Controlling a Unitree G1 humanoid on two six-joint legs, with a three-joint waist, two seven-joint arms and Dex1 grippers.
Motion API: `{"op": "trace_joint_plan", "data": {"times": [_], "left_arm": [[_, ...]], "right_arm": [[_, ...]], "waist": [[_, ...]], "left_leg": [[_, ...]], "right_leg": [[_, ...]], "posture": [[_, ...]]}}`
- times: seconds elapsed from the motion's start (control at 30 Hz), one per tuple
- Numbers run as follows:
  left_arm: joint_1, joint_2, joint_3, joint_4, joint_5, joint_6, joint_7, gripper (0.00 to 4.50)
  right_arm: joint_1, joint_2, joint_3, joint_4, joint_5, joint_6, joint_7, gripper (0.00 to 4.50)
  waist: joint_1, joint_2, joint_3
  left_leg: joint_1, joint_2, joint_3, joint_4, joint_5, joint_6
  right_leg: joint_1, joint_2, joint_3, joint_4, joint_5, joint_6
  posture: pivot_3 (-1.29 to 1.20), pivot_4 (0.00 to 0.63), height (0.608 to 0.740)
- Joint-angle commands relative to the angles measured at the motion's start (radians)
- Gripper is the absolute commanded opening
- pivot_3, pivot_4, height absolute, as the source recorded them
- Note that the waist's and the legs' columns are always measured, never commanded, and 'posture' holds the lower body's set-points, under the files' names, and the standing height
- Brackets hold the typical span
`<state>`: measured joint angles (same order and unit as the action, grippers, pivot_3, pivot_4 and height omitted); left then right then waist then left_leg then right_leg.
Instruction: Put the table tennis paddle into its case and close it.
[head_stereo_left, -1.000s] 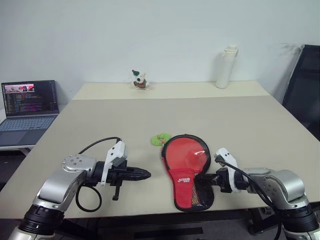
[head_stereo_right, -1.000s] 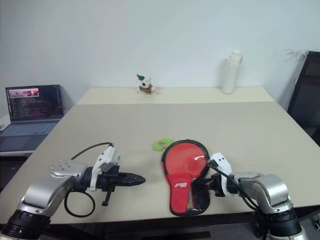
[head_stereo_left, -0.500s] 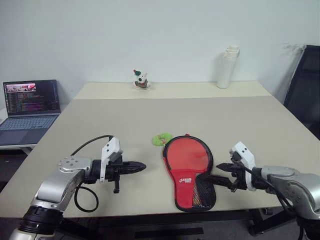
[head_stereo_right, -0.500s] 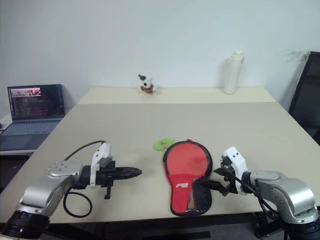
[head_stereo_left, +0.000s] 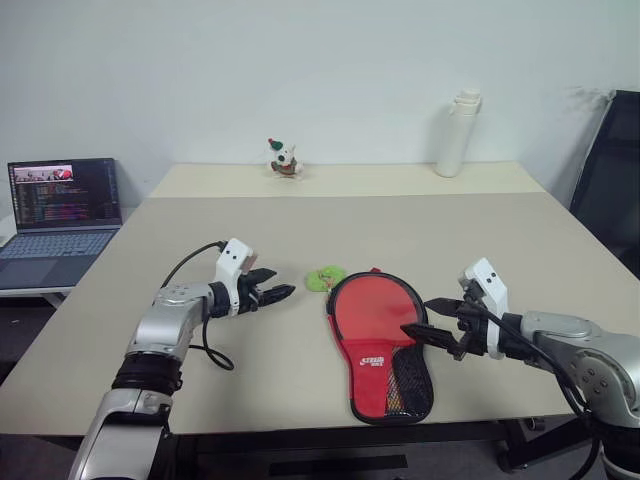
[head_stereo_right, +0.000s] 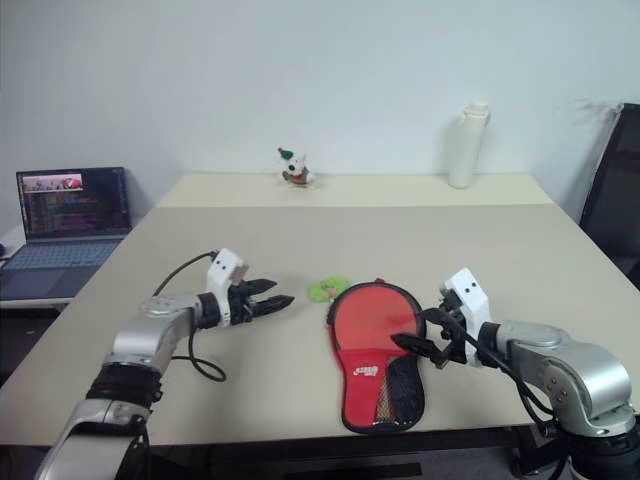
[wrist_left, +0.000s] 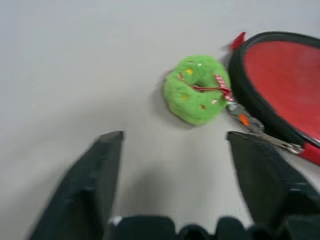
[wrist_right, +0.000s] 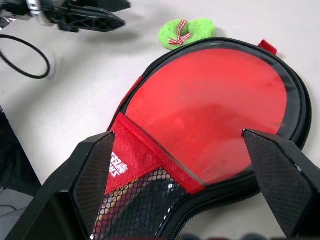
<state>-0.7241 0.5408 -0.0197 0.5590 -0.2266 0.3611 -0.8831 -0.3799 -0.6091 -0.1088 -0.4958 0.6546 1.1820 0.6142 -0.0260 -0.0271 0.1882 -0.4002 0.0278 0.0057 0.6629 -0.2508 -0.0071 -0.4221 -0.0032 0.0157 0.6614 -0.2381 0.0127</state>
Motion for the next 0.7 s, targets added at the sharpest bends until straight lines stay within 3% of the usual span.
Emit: {"op": "trace_joint_plan", "data": {"times": [0.03, 0.4, 0.7], "left_arm": [[-0.104, -0.046, -0.01, 0.128, 0.046, -0.058, 0.042, 4.47], [-0.37, -0.17, -0.023, 0.592, 0.153, -0.218, 0.063, 4.47], [-0.416, -0.197, -0.005, 0.694, 0.195, -0.28, 0.076, 4.47]], "right_arm": [[-0.029, 0.006, 0.013, -0.013, 0.01, -0.031, -0.008, 4.5], [-0.04, 0.025, 0.044, -0.017, 0.01, -0.056, -0.03, 4.5], [-0.081, 0.094, 0.111, -0.026, -0.049, -0.189, -0.067, 4.5]], "waist": [[0.0, 0.0, 0.0], [-0.001, -0.001, 0.0], [-0.004, -0.001, 0.0]], "left_leg": [[0.0, 0.0, 0.0, 0.0, 0.0, 0.0], [-0.001, -0.002, 0.003, 0.0, 0.0, 0.0], [0.0, -0.002, 0.003, 0.0, 0.0, 0.0]], "right_leg": [[0.0, 0.0, 0.0, 0.0, 0.0, 0.0], [0.0, 0.001, -0.001, 0.0, 0.0, 0.0], [-0.001, 0.001, -0.001, 0.001, 0.0, 0.0]], "posture": [[0.0, 0.15, 0.74], [0.0, 0.15, 0.74], [0.0, 0.15, 0.74]]}}
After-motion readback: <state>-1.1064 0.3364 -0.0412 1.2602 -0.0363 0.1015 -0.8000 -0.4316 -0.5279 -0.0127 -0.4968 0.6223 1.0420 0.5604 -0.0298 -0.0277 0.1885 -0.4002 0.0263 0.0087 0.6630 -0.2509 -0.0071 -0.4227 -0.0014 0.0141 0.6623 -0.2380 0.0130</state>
